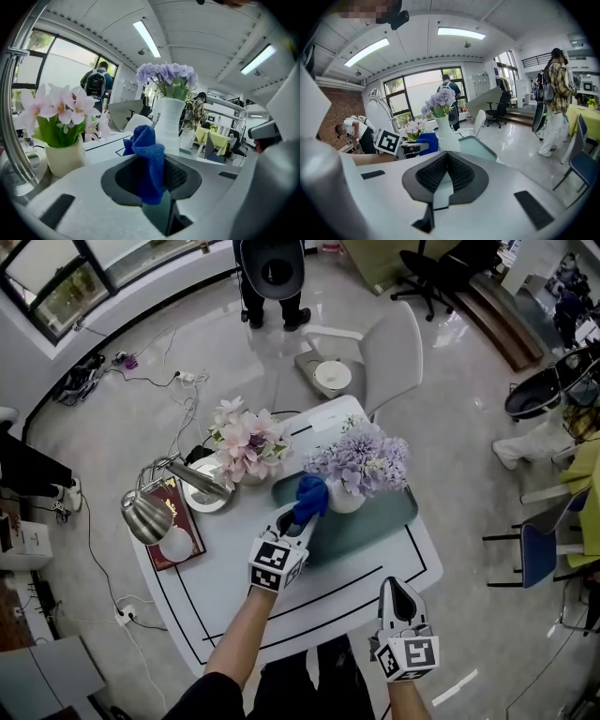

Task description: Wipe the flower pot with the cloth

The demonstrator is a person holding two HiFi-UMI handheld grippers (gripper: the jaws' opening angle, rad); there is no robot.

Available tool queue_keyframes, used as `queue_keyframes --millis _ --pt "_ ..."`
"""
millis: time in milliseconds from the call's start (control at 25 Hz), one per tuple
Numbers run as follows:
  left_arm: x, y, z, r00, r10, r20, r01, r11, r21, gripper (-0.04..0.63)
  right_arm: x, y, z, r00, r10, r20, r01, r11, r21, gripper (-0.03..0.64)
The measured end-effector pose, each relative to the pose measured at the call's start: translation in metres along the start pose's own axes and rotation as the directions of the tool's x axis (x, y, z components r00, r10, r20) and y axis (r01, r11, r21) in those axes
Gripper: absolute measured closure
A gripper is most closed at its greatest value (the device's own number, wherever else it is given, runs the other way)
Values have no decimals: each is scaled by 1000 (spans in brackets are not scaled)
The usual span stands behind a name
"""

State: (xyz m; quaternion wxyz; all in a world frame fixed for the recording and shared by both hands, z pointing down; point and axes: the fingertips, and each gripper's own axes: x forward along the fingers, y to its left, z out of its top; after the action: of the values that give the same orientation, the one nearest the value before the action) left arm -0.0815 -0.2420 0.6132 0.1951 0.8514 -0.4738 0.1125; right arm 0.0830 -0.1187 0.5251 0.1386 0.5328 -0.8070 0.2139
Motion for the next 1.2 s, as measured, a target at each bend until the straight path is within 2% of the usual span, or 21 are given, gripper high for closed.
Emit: queue_keyframes --millis 80,160,280,400,480,640,840,1120,1200 --pt "1 5 -14 999 1 -40 -1 1000 -5 489 2 0 0 1000 -1 -1 1 1000 3 609" --pt "0 9 -18 999 3 -47 -3 1000 -1 489 3 0 0 1000 0 1 0 1000 5 609" --pt "-12 12 9 998 19 53 -20 1000 23 489 4 2 2 1000 5 6 -5 1000 6 609" --pt "-15 7 53 985 -6 171 -4 998 62 489 7 2 1 1000 7 3 -7 1000 5 609" --pt "-8 5 67 982 -23 186 7 996 90 489 8 2 -2 1000 6 -1 -6 1000 12 609" --pt "13 10 59 991 -28 128 14 994 112 489 4 3 -7 1000 3 -8 -3 1000 16 609" --pt "33 18 34 998 -28 55 23 996 90 489 -1 -4 -8 1000 -13 -11 13 1000 22 609" --pt "37 30 -4 999 -3 -33 5 998 65 489 -3 -5 -12 1000 -14 -15 14 1000 23 609" --pt "29 29 -10 999 7 -36 -5 998 58 489 -2 -3 -12 1000 -9 -13 9 1000 22 609"
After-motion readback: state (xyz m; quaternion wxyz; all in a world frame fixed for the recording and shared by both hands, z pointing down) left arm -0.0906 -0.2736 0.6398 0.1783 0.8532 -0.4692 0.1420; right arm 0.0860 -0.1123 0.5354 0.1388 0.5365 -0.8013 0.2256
